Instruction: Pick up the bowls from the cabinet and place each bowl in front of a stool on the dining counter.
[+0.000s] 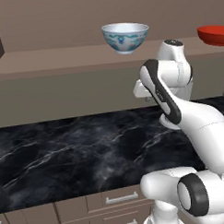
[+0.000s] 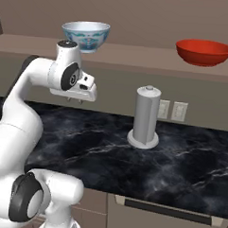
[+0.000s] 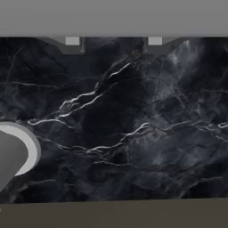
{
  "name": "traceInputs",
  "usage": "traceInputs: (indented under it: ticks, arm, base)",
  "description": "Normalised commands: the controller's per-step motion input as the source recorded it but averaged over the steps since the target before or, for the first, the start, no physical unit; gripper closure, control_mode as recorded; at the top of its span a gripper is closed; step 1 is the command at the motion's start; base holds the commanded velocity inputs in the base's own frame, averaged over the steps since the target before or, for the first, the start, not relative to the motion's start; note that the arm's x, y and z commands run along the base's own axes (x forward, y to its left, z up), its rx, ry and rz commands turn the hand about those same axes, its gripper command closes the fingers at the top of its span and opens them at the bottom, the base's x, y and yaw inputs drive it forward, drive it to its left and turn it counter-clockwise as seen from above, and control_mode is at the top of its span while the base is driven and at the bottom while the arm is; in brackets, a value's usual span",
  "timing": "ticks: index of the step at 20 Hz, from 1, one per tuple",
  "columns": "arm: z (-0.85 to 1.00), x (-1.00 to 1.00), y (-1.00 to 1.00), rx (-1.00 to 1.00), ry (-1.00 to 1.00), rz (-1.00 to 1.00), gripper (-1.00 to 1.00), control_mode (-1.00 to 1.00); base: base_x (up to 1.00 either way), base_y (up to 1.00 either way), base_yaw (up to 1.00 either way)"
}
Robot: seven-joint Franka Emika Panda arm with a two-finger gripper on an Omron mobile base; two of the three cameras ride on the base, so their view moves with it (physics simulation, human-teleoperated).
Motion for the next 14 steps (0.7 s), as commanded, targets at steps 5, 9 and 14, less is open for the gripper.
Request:
traceInputs:
  ticks: [5,9,14]
  arm:
    - [0.19,-0.12,-0.04,0.00,-0.04,0.00,-1.00,-1.00]
    - [0.51,-0.73,-0.07,0.04,-0.21,0.00,-1.00,-1.00]
    - [0.57,-0.84,-0.02,0.16,-0.10,0.00,-1.00,-1.00]
  base:
    - [0.00,0.00,0.00]
    - [0.00,0.00,0.00]
    - [0.00,0.00,0.00]
